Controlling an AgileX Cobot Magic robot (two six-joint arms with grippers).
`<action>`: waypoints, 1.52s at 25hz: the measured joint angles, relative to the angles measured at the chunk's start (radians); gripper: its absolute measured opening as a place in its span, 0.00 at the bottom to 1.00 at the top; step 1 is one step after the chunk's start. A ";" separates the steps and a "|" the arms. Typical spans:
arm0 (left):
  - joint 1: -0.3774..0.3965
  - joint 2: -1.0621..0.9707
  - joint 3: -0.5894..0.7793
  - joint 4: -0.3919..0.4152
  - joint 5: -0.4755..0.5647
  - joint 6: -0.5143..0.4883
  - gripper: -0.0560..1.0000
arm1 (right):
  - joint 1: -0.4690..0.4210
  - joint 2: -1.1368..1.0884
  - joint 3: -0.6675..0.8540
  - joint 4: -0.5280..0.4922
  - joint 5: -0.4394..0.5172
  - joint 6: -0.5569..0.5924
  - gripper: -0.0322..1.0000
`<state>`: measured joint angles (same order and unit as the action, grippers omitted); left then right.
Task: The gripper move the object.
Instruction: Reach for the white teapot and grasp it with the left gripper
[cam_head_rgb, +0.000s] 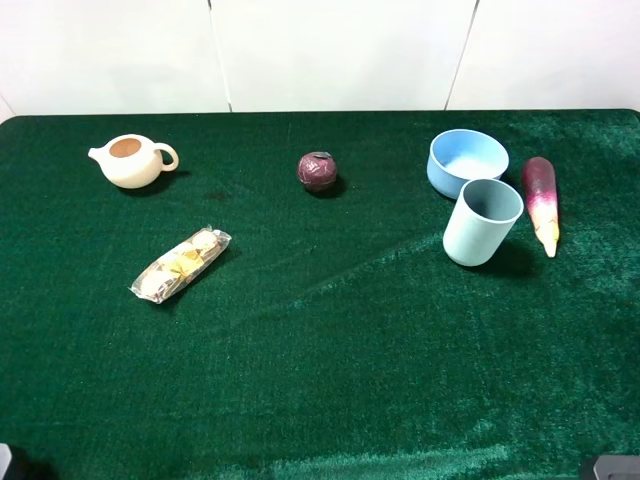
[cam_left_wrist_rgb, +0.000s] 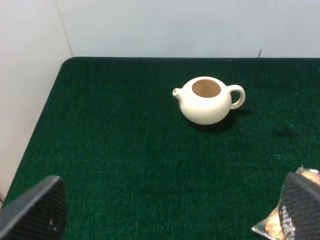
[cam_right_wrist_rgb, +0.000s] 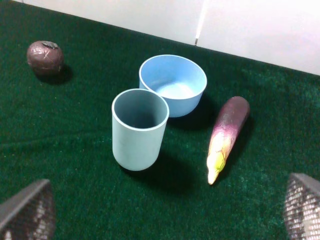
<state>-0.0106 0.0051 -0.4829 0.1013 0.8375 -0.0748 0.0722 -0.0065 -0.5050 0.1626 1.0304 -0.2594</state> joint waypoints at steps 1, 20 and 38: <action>0.000 0.000 0.000 0.000 0.000 0.000 0.85 | 0.000 0.000 0.000 0.000 0.000 0.000 0.70; 0.000 0.000 0.000 0.000 0.000 0.000 0.85 | 0.000 0.000 0.000 0.000 -0.001 0.000 0.70; 0.000 0.258 -0.114 0.000 -0.001 0.032 0.85 | 0.000 0.000 0.000 0.000 -0.001 0.000 0.70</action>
<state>-0.0106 0.2630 -0.5971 0.1013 0.8365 -0.0425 0.0722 -0.0065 -0.5050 0.1626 1.0293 -0.2594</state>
